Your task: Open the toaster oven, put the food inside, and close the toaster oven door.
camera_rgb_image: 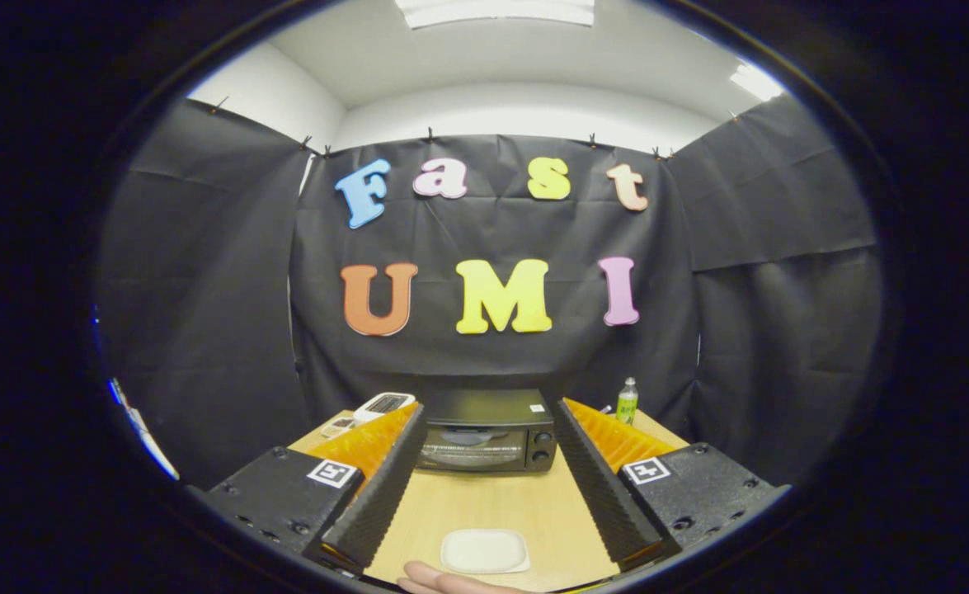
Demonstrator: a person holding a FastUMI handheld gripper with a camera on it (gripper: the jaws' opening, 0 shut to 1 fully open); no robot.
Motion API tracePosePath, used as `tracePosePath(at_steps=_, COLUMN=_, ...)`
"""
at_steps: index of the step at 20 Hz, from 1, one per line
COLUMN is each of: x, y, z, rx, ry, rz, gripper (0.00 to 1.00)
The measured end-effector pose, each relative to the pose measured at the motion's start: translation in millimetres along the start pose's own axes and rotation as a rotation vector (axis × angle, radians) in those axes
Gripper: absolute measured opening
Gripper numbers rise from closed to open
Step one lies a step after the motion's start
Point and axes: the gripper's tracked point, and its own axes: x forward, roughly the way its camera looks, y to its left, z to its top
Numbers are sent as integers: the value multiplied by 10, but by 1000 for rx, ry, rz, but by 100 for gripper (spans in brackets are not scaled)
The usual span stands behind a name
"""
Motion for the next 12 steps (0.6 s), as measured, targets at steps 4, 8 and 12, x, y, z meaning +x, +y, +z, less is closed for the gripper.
tracePosePath(at_steps=4, x=-103, y=-59, z=34, rx=9, ry=-16, rz=26, gripper=100)
tracePosePath(at_steps=8, x=-173, y=-96, z=51, rx=25, ry=-39, rz=28, gripper=100)
tracePosePath(at_steps=12, x=-212, y=-53, z=47, rx=36, ry=-44, rz=65, gripper=100)
